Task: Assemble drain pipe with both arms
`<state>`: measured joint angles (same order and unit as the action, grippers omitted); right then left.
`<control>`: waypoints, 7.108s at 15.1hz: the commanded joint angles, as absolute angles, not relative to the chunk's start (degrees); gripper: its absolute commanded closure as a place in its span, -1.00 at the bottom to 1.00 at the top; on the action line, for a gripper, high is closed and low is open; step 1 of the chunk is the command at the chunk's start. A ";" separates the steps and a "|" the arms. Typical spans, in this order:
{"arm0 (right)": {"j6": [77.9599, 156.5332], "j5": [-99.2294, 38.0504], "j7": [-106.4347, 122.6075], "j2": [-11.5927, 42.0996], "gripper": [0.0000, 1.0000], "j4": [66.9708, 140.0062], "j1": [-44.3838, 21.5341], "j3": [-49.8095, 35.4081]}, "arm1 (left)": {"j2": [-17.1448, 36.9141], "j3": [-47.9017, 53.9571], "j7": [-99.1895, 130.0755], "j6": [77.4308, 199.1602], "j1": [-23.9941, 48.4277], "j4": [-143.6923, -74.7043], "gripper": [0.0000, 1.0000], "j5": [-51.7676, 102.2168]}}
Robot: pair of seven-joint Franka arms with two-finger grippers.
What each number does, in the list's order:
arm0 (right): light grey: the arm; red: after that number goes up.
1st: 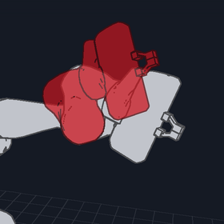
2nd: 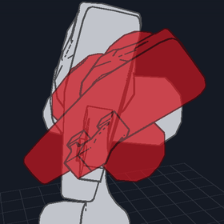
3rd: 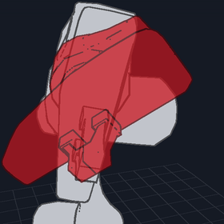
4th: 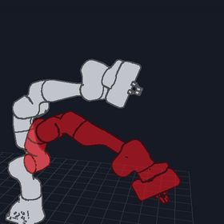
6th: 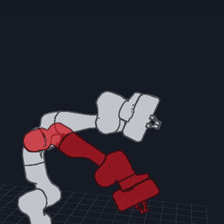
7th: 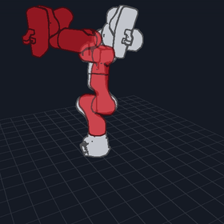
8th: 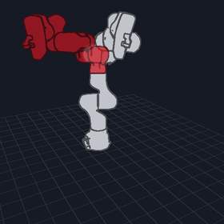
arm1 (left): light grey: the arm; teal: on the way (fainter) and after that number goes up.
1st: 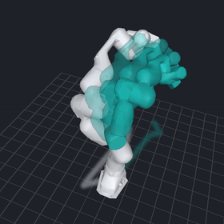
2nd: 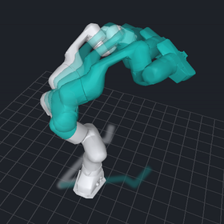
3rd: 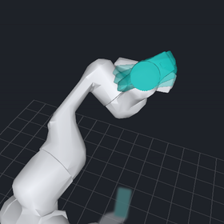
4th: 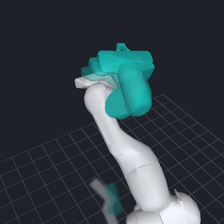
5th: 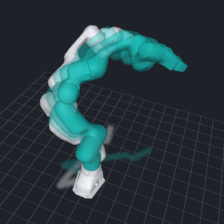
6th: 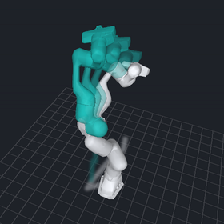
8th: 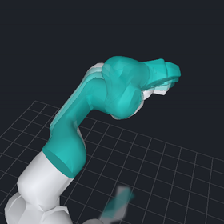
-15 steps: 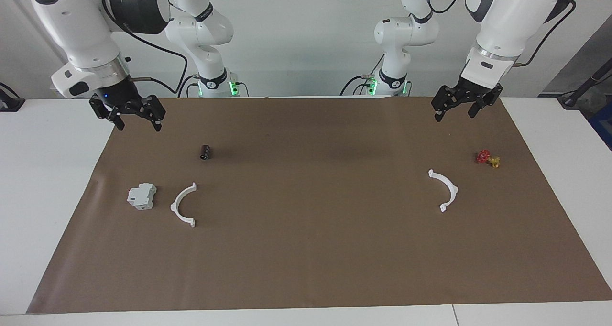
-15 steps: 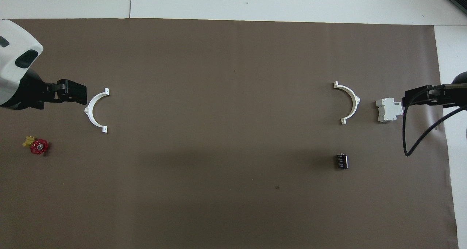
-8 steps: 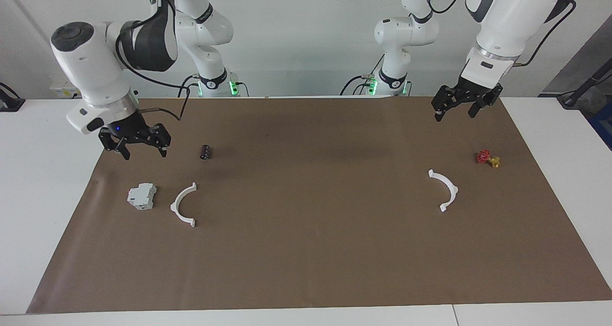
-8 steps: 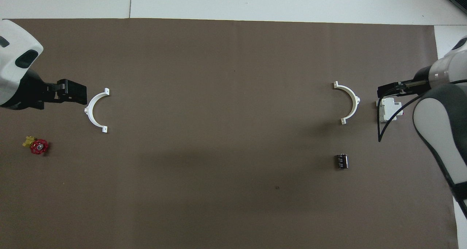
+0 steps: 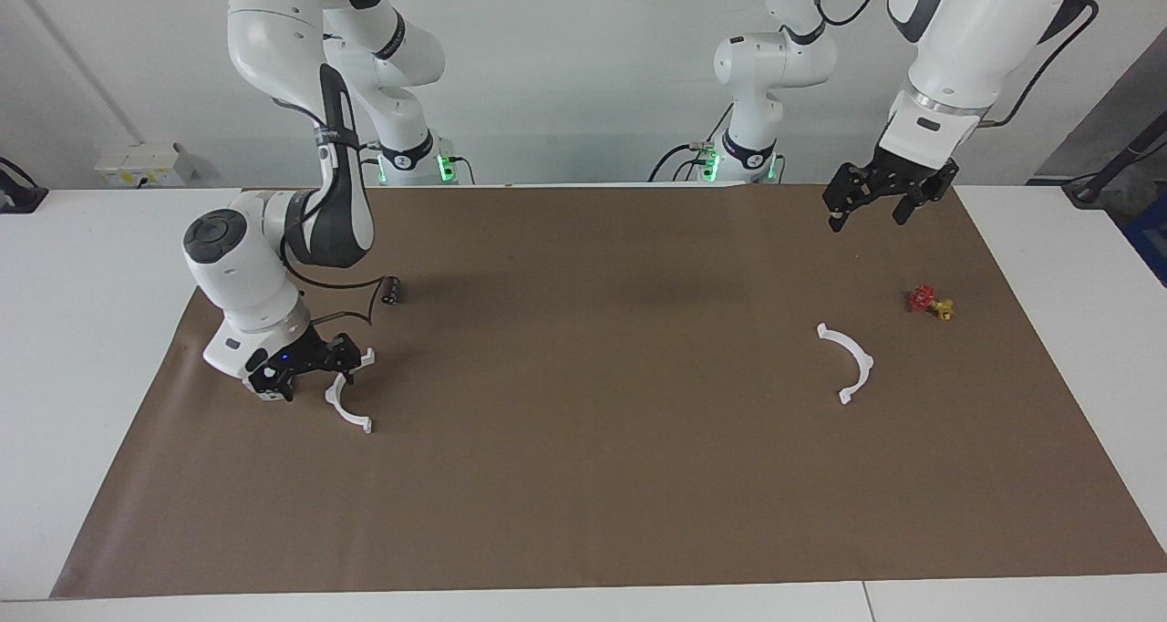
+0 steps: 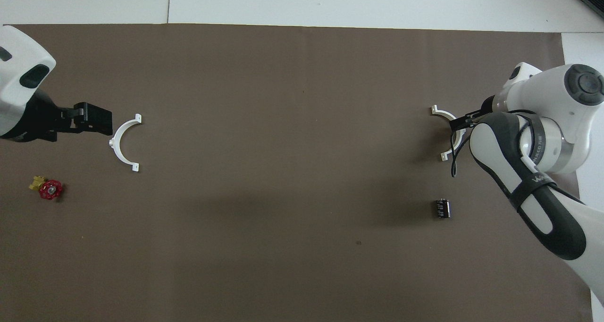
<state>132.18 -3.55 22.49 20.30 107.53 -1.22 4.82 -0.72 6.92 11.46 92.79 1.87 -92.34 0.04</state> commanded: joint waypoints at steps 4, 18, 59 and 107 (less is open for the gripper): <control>138.60 -7.73 30.93 23.02 -1.00 110.38 0.44 4.39 | -1.67 6.77 11.87 92.11 1.67 -92.72 -1.00 0.88; 136.69 -7.91 29.89 23.29 1.00 109.00 -0.53 4.39 | -1.67 6.77 11.87 92.11 1.58 -92.72 -1.00 0.88; 135.09 -4.48 -23.99 27.42 -1.00 103.27 -34.36 4.39 | -1.58 6.77 11.87 92.11 1.67 -92.72 -1.00 0.88; 87.54 2.11 -3.34 -1.14 -1.00 90.35 2.02 -0.53 | 9.58 6.50 21.97 148.45 -7.12 -130.52 0.07 0.09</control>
